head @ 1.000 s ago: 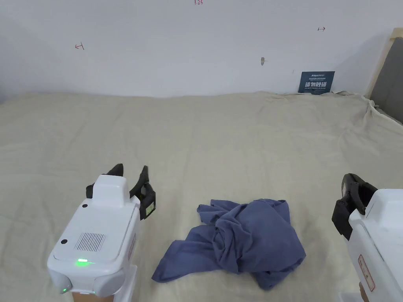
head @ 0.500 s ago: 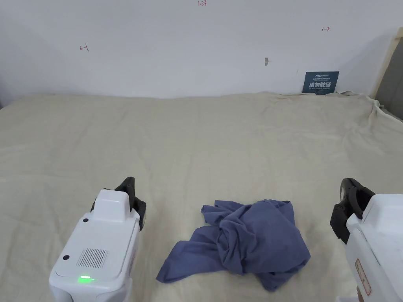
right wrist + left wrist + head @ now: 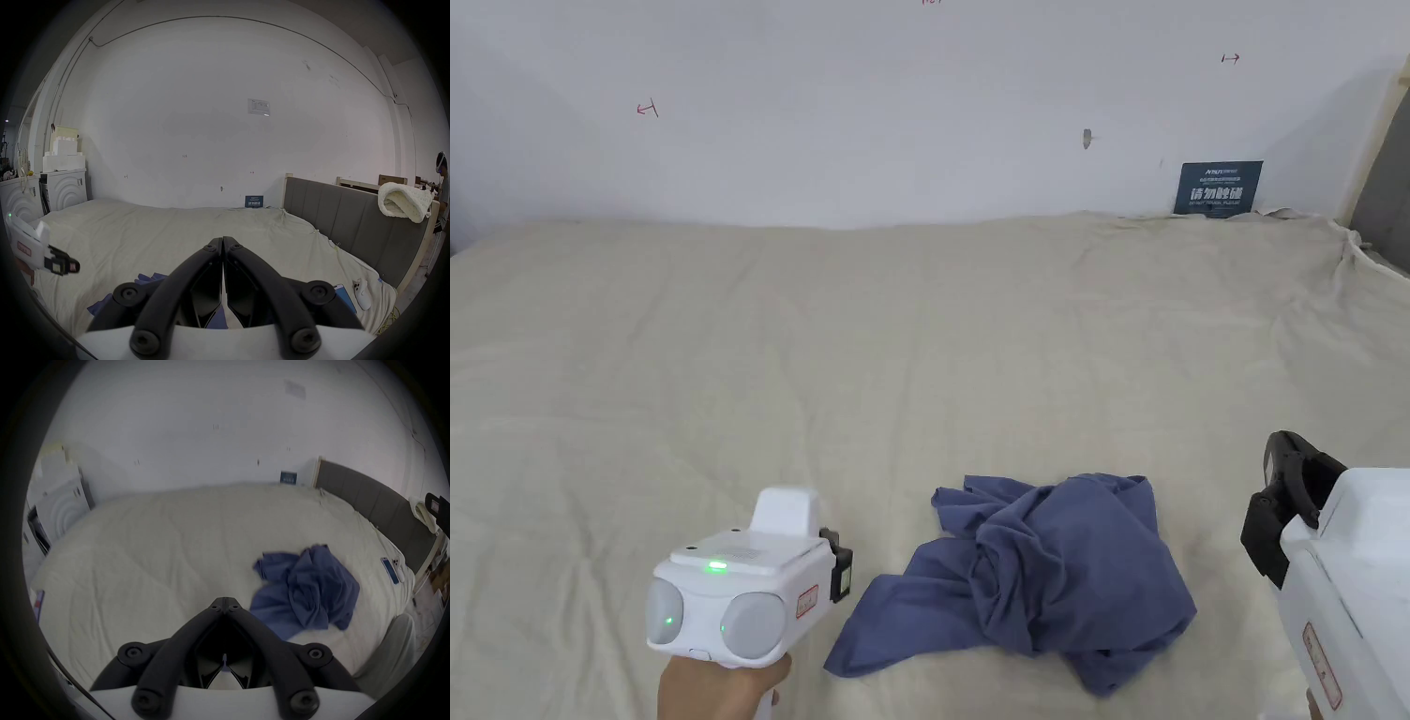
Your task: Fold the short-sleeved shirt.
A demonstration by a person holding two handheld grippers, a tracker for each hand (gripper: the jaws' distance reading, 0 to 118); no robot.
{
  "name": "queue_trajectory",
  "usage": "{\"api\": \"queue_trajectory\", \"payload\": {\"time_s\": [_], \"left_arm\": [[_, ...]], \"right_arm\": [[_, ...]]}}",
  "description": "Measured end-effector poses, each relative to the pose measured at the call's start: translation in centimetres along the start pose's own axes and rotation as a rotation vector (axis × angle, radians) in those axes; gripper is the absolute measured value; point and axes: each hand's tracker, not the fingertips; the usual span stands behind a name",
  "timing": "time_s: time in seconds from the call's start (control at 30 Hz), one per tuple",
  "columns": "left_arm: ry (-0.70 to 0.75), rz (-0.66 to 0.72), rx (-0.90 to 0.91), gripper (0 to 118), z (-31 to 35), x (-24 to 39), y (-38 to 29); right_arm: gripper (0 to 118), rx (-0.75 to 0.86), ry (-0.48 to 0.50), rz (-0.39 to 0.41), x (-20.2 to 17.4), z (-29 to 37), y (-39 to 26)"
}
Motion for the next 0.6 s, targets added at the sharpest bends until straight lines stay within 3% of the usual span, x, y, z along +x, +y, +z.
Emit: {"api": "queue_trajectory", "payload": {"time_s": [0.07, 0.13, 0.27, 0.33, 0.53, 0.6], "left_arm": [[-0.013, 0.017, -0.077, 2, -0.9, 0.4, -0.6], [-0.031, 0.036, -0.148, 17, -2.0, 0.5, -1.2], [-0.046, 0.092, -0.266, 73, -5.2, -0.5, -2.4], [-0.039, 0.094, -0.271, 88, -5.4, -0.1, -2.7], [-0.005, 0.081, -0.351, 91, -6.9, 0.6, -3.4], [-0.009, 0.088, -0.374, 84, -7.7, 0.5, -3.7]], "right_arm": [[1, -0.008, 0.000, 0.001, 0.1, -0.2, -0.2], [1, -0.016, 0.001, 0.002, 0.1, -0.4, -0.4], [1, -0.037, 0.008, 0.000, 0.3, -0.7, -0.8], [1, -0.045, 0.014, 0.002, 0.3, -0.8, -0.9], [1, -0.063, 0.020, 0.006, 0.2, -1.1, -1.3], [1, -0.068, 0.022, 0.005, 0.2, -1.2, -1.4]]}}
